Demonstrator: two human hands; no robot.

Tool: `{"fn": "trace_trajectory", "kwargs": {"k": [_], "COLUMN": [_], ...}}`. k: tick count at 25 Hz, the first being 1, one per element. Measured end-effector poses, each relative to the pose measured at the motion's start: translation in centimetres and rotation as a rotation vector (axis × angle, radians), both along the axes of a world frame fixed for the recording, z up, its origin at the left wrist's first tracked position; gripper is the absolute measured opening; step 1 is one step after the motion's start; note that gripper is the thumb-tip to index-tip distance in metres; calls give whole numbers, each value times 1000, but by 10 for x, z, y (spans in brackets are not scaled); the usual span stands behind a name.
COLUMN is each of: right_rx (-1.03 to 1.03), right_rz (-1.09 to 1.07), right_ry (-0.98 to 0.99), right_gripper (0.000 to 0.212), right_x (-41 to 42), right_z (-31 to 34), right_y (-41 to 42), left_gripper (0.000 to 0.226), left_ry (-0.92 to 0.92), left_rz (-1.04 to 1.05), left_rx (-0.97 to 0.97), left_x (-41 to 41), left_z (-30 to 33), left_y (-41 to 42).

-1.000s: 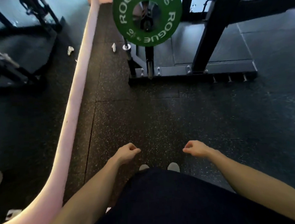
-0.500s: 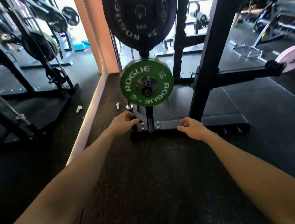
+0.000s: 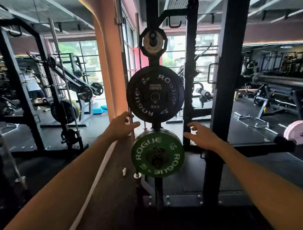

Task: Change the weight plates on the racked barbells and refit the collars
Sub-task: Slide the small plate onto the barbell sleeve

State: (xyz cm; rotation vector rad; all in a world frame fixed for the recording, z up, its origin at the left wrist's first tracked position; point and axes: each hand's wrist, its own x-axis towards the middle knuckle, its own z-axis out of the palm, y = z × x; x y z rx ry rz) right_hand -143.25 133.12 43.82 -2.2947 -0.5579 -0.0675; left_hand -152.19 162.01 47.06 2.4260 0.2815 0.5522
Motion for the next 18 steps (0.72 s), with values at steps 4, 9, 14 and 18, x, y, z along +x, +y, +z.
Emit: {"fn": "trace_trajectory", "kwargs": {"k": [4,9,14,18], "right_rx": [19,65,74,54], "right_rz": [3,-18,-44,-62], "right_ry": [-153,-330,-441,-511], "right_gripper": [51,50,53,54], "right_x": [14,22,42,84], "right_z": [66,139,197,231], "right_y": [15,36,46,48], "left_gripper": [47,48,48,48], "left_ry": [-167,-274,-363,-432], "left_rz": [-37,-50,-85,-70], "left_rx": [59,165,194,191], "left_x": [5,25,52,92], "left_z": [72,145,195,224], "left_y": [2,11,18,28]}}
